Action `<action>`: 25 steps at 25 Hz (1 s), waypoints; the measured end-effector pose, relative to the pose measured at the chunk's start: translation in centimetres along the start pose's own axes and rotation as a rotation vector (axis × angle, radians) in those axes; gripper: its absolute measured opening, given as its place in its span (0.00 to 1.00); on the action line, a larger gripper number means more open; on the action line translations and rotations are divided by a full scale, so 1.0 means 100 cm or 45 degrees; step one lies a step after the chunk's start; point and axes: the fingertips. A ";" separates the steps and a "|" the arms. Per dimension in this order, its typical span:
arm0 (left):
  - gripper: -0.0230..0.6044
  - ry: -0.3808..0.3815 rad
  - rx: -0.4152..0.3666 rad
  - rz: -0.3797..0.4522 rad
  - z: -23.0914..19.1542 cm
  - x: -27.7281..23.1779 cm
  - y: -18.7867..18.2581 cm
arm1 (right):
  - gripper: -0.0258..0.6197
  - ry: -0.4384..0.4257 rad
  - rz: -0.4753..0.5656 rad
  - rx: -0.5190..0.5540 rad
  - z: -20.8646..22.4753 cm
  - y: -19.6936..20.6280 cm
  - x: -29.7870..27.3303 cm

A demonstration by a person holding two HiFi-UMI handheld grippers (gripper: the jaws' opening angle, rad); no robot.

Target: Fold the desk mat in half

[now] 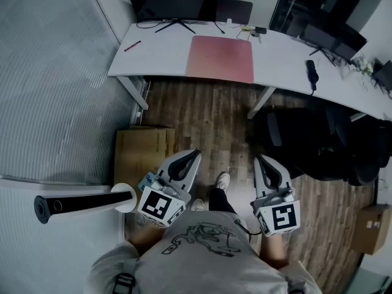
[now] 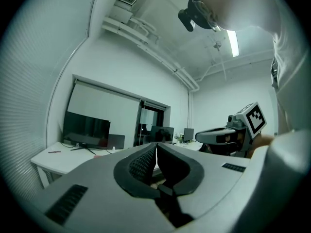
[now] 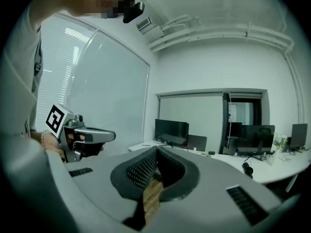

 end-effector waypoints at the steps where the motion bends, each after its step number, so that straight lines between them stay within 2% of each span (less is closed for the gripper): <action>1: 0.08 0.000 -0.003 -0.001 -0.001 -0.011 -0.004 | 0.05 -0.005 0.001 0.007 0.009 -0.003 -0.005; 10: 0.08 -0.003 -0.028 0.000 0.001 -0.101 -0.042 | 0.05 -0.001 0.031 0.018 0.101 -0.022 -0.032; 14: 0.08 -0.003 -0.030 -0.002 0.007 -0.139 -0.057 | 0.05 0.012 0.125 -0.035 0.143 -0.039 -0.037; 20: 0.08 0.000 -0.041 -0.007 0.021 -0.188 -0.072 | 0.05 0.003 0.074 0.007 0.194 -0.030 -0.043; 25: 0.08 -0.004 -0.033 -0.025 0.024 -0.215 -0.075 | 0.05 -0.016 0.013 0.016 0.219 -0.020 -0.053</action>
Point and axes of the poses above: the fingertips, and each gripper's own axes: x backward along the fingers, z to its right, y out of its underside, and after that the axes turned 15 degrees about -z, right-handed
